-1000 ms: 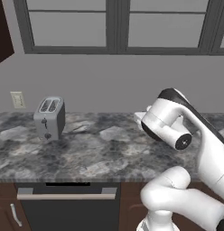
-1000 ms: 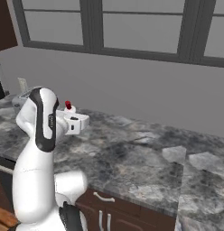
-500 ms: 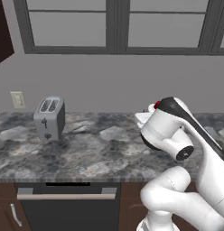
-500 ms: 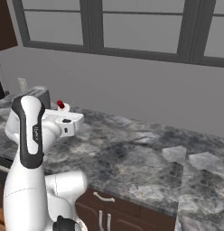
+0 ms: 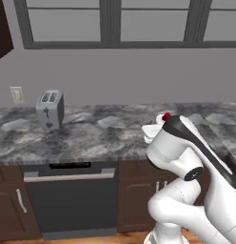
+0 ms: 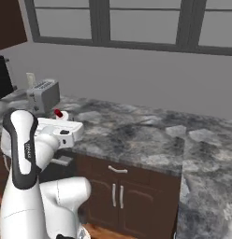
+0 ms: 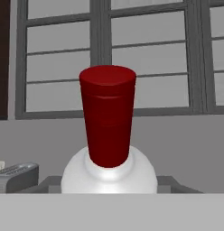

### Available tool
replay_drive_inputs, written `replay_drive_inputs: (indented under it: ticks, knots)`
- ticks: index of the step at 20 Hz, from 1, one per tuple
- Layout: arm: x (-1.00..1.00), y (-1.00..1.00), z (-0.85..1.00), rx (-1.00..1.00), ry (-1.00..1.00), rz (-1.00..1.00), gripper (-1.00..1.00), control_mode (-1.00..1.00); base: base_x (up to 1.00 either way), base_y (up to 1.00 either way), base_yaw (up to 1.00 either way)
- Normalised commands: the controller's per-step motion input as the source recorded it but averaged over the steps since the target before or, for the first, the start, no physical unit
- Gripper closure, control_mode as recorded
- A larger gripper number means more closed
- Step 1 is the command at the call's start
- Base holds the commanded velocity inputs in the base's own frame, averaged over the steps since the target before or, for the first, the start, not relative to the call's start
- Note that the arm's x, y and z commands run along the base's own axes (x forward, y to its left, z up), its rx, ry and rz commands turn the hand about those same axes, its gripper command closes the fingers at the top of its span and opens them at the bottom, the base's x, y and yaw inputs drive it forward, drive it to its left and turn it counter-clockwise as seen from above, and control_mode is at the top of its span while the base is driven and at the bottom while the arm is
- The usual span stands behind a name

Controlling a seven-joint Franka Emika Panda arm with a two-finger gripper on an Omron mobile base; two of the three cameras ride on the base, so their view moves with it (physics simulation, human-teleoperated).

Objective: Move the drinks to the dining counter.

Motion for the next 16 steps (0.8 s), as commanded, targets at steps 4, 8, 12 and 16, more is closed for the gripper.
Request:
replay_drive_inputs:
  ticks: [4,8,12,16]
  knots:
    - [0.00,0.00,0.00,0.00,0.00,0.00,1.00,1.00,-1.00,0.12,-0.21]
    - [0.00,0.00,0.00,0.00,0.00,0.00,1.00,1.00,-1.00,0.16,-0.29]
    - [0.00,0.00,0.00,0.00,0.00,0.00,1.00,1.00,-1.00,-0.01,-0.18]
    - [0.00,0.00,0.00,0.00,0.00,0.00,1.00,1.00,-1.00,-0.32,-0.14]
